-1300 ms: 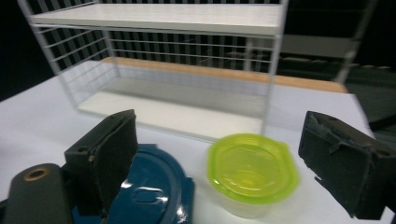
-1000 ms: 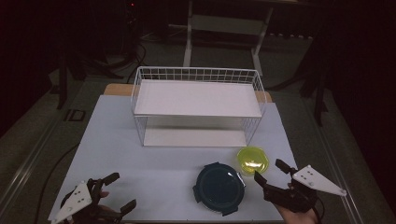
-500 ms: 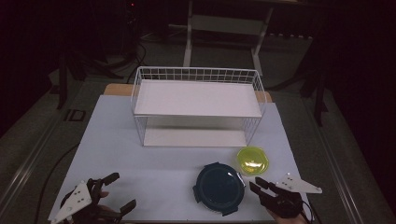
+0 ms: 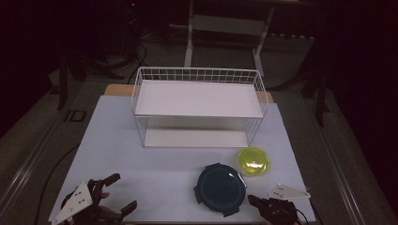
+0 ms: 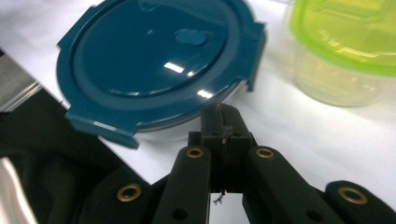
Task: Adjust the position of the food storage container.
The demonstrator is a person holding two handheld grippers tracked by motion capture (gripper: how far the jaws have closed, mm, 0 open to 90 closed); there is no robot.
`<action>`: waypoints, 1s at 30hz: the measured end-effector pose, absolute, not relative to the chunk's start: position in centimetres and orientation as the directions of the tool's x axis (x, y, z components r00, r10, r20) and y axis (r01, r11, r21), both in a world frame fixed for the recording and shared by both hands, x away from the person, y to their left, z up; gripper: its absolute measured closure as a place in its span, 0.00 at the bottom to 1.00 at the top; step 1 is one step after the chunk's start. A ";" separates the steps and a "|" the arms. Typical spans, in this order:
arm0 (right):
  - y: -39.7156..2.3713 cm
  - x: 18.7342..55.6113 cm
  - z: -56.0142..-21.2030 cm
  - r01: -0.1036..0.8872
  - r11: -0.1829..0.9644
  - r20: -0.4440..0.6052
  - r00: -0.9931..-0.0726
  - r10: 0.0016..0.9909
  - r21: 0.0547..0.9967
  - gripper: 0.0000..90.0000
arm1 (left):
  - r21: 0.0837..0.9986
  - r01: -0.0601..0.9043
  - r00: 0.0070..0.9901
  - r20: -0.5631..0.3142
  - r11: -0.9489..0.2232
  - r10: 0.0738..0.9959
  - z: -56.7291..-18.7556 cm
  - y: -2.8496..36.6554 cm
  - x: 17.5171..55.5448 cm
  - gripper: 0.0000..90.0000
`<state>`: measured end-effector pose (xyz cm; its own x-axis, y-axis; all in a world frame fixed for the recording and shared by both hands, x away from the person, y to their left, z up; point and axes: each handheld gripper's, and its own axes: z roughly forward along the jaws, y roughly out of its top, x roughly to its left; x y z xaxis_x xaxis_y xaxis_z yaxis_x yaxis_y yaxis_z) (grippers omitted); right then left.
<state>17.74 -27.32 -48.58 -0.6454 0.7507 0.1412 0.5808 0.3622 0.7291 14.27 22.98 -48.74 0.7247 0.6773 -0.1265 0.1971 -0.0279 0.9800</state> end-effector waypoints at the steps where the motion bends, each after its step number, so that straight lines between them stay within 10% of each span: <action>1: -27.2 17.7 -48.6 0.582 0.366 0.144 -0.650 0.746 0.726 1.00 | 0.980 0.197 0.725 -0.127 -0.028 0.677 -48.7 23.0 14.3 0.00; 30: -24.7 17.5 -49.5 0.568 0.436 0.201 -0.740 0.642 0.698 1.00 | 0.980 0.197 0.724 -0.125 -0.030 0.678 -48.7 23.0 14.2 0.00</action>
